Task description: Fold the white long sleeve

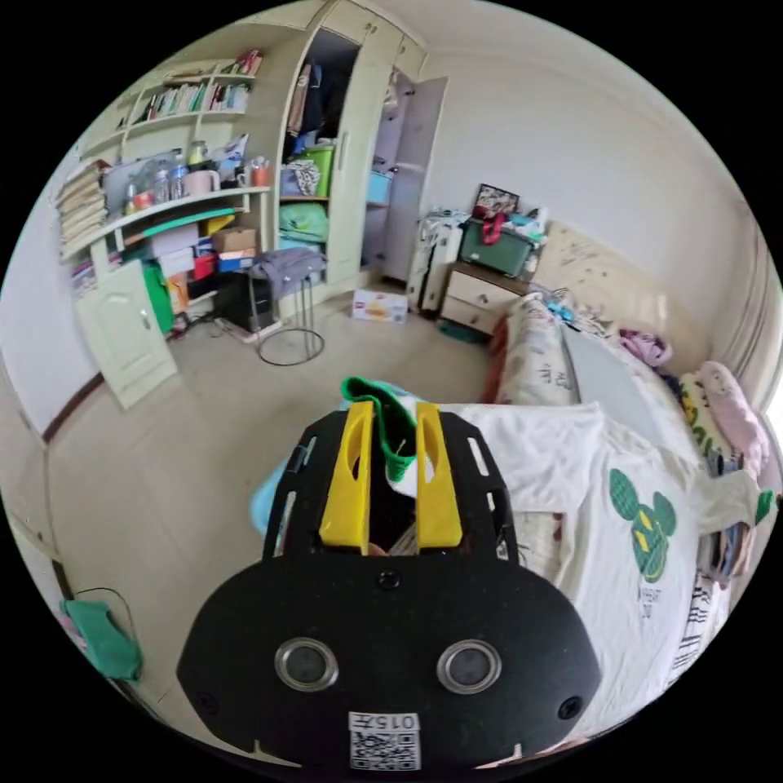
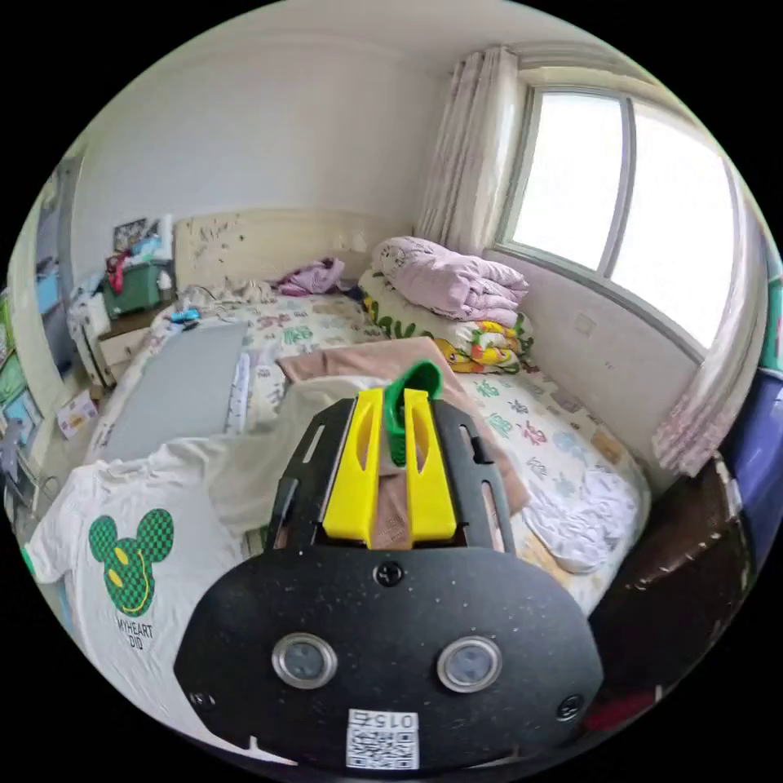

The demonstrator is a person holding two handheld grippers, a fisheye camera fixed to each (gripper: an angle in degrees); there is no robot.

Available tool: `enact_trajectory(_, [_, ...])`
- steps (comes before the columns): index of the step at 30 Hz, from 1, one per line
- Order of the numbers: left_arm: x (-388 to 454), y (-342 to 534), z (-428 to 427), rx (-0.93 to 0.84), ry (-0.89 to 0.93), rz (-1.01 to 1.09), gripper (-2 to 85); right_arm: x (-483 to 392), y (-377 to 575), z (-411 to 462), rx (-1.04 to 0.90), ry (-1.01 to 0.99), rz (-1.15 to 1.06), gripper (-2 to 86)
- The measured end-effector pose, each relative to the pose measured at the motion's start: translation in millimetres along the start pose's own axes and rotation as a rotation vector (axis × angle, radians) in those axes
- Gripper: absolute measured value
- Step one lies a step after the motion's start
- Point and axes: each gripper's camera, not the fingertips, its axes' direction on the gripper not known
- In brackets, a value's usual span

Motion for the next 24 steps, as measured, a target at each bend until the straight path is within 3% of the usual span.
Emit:
enact_trajectory(4, [74.5,-14.2,-0.5,0.074,0.180,0.210,4.7,-71.8,29.1,19.3,0.049,-0.185,-0.174,4.4])
enact_trajectory(9, [236.9,-26.8,61.9,-0.067,0.430,0.451,1.3,-242.6,48.8,105.2,-0.191,-0.498,-0.368,-0.5])
enact_trajectory(15, [376.5,-20.1,142.2,-0.170,0.381,0.585,0.1,-373.4,67.4,186.9,-0.291,-0.473,-0.440,-1.0])
enact_trajectory(24, [463.3,-12.0,218.6,-0.297,0.333,0.619,-0.6,-458.4,71.4,250.3,-0.323,-0.326,-0.470,-0.9])
